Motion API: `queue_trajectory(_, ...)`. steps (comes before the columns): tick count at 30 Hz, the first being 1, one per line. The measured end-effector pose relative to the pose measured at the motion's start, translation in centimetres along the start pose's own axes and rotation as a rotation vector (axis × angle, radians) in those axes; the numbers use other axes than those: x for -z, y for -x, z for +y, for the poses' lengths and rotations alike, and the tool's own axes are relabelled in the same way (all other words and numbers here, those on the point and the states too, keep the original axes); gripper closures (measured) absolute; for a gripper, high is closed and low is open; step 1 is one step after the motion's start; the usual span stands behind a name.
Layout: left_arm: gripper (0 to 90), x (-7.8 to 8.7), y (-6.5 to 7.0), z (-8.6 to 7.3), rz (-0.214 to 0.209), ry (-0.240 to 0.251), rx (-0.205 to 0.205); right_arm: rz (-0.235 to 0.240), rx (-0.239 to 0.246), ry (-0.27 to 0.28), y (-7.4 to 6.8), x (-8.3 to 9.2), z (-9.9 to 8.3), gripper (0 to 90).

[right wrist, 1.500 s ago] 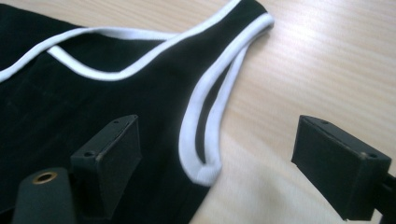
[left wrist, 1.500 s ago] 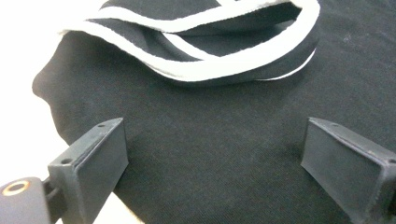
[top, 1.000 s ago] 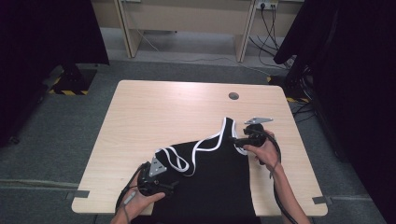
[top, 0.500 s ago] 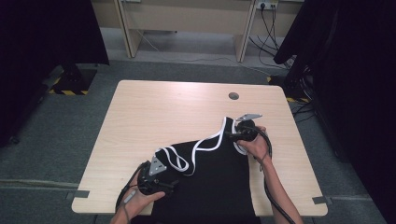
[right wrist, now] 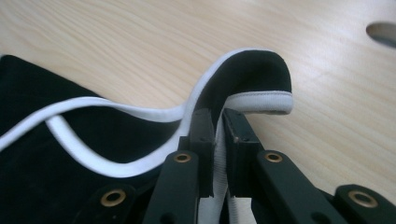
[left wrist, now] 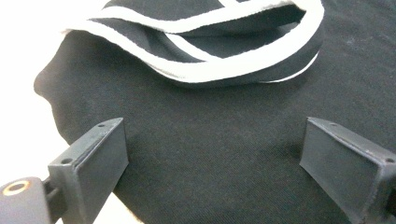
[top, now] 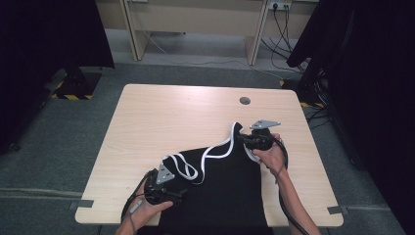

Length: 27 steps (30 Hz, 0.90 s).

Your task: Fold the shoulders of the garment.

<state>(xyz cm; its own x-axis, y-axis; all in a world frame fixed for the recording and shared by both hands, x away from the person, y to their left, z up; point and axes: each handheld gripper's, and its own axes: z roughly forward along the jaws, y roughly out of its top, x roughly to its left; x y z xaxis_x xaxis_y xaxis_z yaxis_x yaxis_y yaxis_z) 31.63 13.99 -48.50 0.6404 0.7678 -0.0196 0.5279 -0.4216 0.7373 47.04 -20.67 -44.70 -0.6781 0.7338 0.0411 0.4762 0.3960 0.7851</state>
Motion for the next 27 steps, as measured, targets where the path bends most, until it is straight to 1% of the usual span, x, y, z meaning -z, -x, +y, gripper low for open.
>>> queue_trajectory(1,6.8,0.0,0.0,0.0,0.000,0.000,0.000,0.006,0.006,0.013,-0.5,0.5,-0.1,83.4)
queue_trajectory(2,6.8,0.0,0.0,0.0,0.000,0.000,0.000,0.016,0.015,0.034,-1.2,1.2,-0.3,83.1)
queue_trajectory(3,6.8,0.0,0.0,0.0,0.000,0.000,0.000,0.016,0.015,0.034,-1.2,1.2,-0.3,83.1)
queue_trajectory(4,6.8,0.0,0.0,0.0,0.000,0.000,0.000,0.025,0.020,0.050,-2.0,1.8,-0.8,82.7)
queue_trajectory(5,6.8,0.0,0.0,0.0,0.000,0.000,0.000,0.025,0.020,0.050,-2.0,1.8,-0.8,82.7)
queue_trajectory(6,6.8,0.0,0.0,0.0,0.000,0.000,0.000,0.028,0.023,0.053,-2.4,2.1,-1.2,82.4)
queue_trajectory(7,6.8,0.0,0.0,0.0,0.000,0.000,0.000,0.037,0.038,0.058,-3.4,2.6,-2.0,82.4)
queue_trajectory(8,6.8,0.0,0.0,0.0,0.000,0.000,0.000,0.046,0.044,0.062,-3.8,2.8,-2.5,82.4)
queue_trajectory(9,6.8,0.0,0.0,0.0,0.000,0.000,0.000,0.046,0.044,0.062,-3.8,2.8,-2.5,82.4)
queue_trajectory(10,6.8,0.0,0.0,0.0,0.000,0.000,0.000,0.048,0.043,0.066,-4.5,3.3,-3.3,81.1)
queue_trajectory(11,6.8,0.0,0.0,0.0,0.000,0.000,0.000,0.048,0.043,0.066,-4.5,3.3,-3.3,81.1)
queue_trajectory(12,6.8,0.0,0.0,0.0,0.000,0.000,0.000,0.056,0.029,0.065,-5.0,3.6,-4.1,76.6)
queue_trajectory(13,6.8,0.0,0.0,0.0,0.000,0.000,0.000,0.056,0.029,0.065,-5.0,3.6,-4.1,76.6)
queue_trajectory(14,6.8,0.0,0.0,0.0,0.000,0.000,0.000,0.064,0.013,0.045,-5.3,3.7,-4.7,65.0)
queue_trajectory(15,6.8,0.0,0.0,0.0,0.000,0.000,0.000,0.064,0.013,0.045,-5.3,3.7,-4.7,65.0)
queue_trajectory(16,6.8,0.0,0.0,0.0,0.000,0.000,0.000,0.072,-0.007,0.034,-5.3,3.8,-4.8,57.8)
queue_trajectory(17,6.8,0.0,0.0,0.0,0.000,0.000,0.000,0.072,-0.007,0.034,-5.3,3.8,-4.8,57.8)
queue_trajectory(18,6.8,0.0,0.0,0.0,0.000,0.000,0.000,0.068,-0.018,0.052,-5.0,4.3,-4.4,52.4)
queue_trajectory(19,6.8,0.0,0.0,0.0,0.000,0.000,0.000,0.068,-0.018,0.052,-5.0,4.3,-4.4,52.4)
queue_trajectory(20,6.8,0.0,0.0,0.0,0.000,0.000,0.000,0.065,-0.023,0.068,-4.7,4.7,-3.7,50.4)
queue_trajectory(21,6.8,0.0,0.0,0.0,0.000,0.000,0.000,0.065,-0.023,0.068,-4.7,4.7,-3.7,50.4)
queue_trajectory(22,6.8,0.0,0.0,0.0,0.000,0.000,0.000,0.060,-0.012,0.071,-4.6,4.9,-2.9,49.7)
queue_trajectory(23,6.8,0.0,0.0,0.0,0.000,0.000,0.000,0.060,-0.012,0.071,-4.6,4.9,-2.9,49.7)
queue_trajectory(24,6.8,0.0,0.0,0.0,0.000,0.000,0.000,0.067,0.006,0.064,-4.8,4.8,-2.2,49.2)
queue_trajectory(27,6.8,0.0,0.0,0.0,0.000,0.000,0.000,0.079,0.017,0.051,-5.2,4.5,-1.7,48.7)
